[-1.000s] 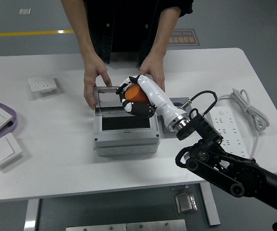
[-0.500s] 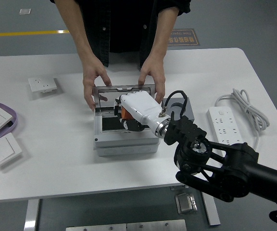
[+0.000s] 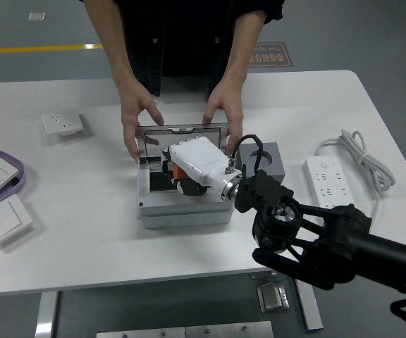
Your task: Pick up the cylinder from the cube,place it in the box,flap close box
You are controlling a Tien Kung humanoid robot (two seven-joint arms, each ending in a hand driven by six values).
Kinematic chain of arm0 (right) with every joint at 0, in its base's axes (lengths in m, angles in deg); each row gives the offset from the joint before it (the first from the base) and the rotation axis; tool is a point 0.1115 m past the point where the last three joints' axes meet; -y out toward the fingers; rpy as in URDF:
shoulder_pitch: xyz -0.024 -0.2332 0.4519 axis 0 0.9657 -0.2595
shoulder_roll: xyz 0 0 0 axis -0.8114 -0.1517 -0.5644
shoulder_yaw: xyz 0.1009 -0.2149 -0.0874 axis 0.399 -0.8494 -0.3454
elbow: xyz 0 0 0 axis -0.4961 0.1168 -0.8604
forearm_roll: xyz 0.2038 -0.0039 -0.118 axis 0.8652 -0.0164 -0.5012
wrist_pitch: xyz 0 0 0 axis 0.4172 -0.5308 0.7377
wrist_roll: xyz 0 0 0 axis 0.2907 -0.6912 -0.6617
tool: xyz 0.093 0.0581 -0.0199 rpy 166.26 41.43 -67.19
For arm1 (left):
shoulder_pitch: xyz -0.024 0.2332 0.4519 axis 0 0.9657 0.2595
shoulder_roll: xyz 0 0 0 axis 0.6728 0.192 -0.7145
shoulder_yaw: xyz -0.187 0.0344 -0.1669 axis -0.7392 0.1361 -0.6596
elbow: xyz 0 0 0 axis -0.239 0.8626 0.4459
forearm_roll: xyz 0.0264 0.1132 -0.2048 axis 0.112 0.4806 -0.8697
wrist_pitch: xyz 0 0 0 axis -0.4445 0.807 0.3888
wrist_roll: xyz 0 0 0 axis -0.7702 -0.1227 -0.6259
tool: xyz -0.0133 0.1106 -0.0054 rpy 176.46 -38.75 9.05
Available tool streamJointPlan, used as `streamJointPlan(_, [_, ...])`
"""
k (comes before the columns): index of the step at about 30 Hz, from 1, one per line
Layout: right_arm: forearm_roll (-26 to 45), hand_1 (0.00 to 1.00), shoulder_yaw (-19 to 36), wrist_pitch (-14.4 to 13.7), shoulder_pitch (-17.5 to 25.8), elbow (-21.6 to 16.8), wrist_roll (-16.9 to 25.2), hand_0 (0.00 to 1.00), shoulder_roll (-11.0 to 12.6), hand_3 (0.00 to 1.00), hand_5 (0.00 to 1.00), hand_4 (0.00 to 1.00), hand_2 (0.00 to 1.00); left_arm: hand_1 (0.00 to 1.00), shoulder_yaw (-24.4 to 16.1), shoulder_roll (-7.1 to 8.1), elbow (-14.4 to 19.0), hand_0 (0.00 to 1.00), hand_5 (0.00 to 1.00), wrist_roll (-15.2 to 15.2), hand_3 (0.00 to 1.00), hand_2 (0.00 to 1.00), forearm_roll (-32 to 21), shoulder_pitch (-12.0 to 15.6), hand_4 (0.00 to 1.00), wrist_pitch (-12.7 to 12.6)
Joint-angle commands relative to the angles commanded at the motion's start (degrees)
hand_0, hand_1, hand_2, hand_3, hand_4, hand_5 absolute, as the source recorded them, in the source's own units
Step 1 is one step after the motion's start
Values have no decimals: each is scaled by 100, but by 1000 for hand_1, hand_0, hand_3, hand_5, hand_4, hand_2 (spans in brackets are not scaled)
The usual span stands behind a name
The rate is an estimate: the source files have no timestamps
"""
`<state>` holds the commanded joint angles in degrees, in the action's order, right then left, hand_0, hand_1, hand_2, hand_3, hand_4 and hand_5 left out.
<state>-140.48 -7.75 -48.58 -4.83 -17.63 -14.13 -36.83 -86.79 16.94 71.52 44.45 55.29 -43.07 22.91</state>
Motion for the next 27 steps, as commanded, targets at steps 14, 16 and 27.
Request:
streamJointPlan(14, [291,706,-85,-467,23,156,322,778,-18,689,434,749,698,649,22,-4,4,647,349,3,711,680,-6,-12,729,-9])
streamJointPlan(16, [351,706,-91,-508,27,154,364,778,-15,689,434,749,698,649,18,-1,5,647,349,4,711,680,-2,-14,729,-11])
streamJointPlan(27, [1440,697,89,-837,194,-264,711,775,207,712,417,821,691,649,23,-16,14,646,344,6,711,680,-4,-21,728,-17])
